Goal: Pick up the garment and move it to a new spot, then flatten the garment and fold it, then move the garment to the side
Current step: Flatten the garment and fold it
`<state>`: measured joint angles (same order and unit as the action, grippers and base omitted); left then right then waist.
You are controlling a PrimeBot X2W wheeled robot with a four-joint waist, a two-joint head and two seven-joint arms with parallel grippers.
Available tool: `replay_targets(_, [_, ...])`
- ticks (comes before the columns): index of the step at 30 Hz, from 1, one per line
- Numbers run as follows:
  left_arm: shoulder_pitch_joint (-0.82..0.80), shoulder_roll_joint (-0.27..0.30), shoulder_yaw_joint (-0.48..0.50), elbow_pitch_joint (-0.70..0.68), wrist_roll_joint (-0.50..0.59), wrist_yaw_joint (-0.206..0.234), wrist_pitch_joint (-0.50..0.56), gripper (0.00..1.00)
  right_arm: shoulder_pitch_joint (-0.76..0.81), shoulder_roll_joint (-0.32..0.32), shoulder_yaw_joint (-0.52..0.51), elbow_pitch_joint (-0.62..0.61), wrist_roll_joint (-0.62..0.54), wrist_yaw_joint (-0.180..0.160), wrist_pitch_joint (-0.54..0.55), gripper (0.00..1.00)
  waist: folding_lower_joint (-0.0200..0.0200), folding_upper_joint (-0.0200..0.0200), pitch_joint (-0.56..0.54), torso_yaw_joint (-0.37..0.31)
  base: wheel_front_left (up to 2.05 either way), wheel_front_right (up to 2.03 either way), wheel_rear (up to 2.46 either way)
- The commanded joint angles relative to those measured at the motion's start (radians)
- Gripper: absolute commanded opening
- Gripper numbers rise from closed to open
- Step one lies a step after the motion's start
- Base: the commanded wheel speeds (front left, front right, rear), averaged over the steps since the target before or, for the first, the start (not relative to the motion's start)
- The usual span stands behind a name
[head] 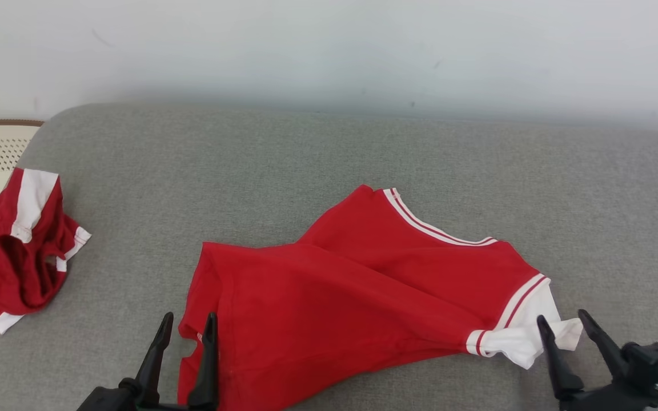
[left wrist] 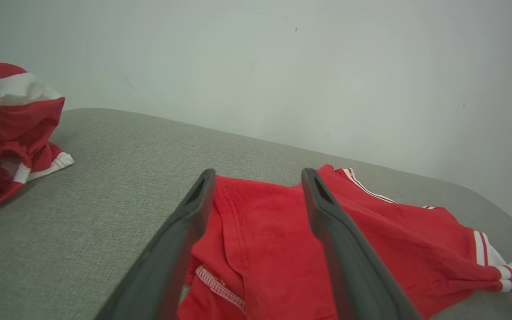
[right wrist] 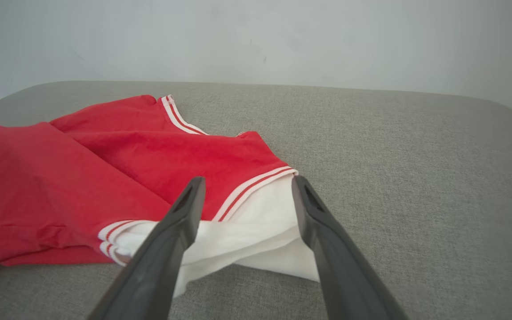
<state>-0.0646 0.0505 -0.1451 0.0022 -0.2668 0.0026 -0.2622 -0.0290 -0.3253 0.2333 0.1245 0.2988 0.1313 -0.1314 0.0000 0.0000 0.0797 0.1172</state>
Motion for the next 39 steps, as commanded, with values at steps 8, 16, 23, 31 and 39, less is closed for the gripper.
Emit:
replay_targets(8, [0.002,0.0,0.009,-0.008,0.001,0.001,-0.004,1.0,0.002,-0.025,-0.01,-0.078,-0.012,-0.001,0.024,1.0,0.0,0.0,0.002,-0.04,0.0,0.0,0.0])
replay_targets(16, [-0.01,0.0,-0.008,-0.003,0.002,-0.004,-0.004,1.0,-0.132,-0.06,0.016,0.003,-0.031,-0.001,0.063,1.0,0.0,0.0,0.001,-0.014,0.0,0.0,0.0])
replay_targets(23, [-0.011,0.0,-0.013,0.002,-0.002,-0.004,-0.004,1.0,-0.267,-0.085,0.073,0.147,-0.009,-0.001,0.104,1.0,0.0,0.0,-0.009,0.028,0.0,0.0,0.0])
replay_targets(31, [-0.016,0.0,-0.034,-0.001,-0.015,0.004,-0.004,1.0,-0.447,-0.112,0.176,0.378,0.061,-0.001,0.153,1.0,0.0,0.0,-0.001,0.089,0.0,0.0,0.0])
replay_targets(39, [-0.029,0.0,-0.046,-0.006,-0.027,0.01,-0.004,1.0,-0.593,-0.129,0.303,0.632,0.147,-0.001,0.198,1.0,0.0,0.0,0.031,0.147,0.0,0.0,0.0])
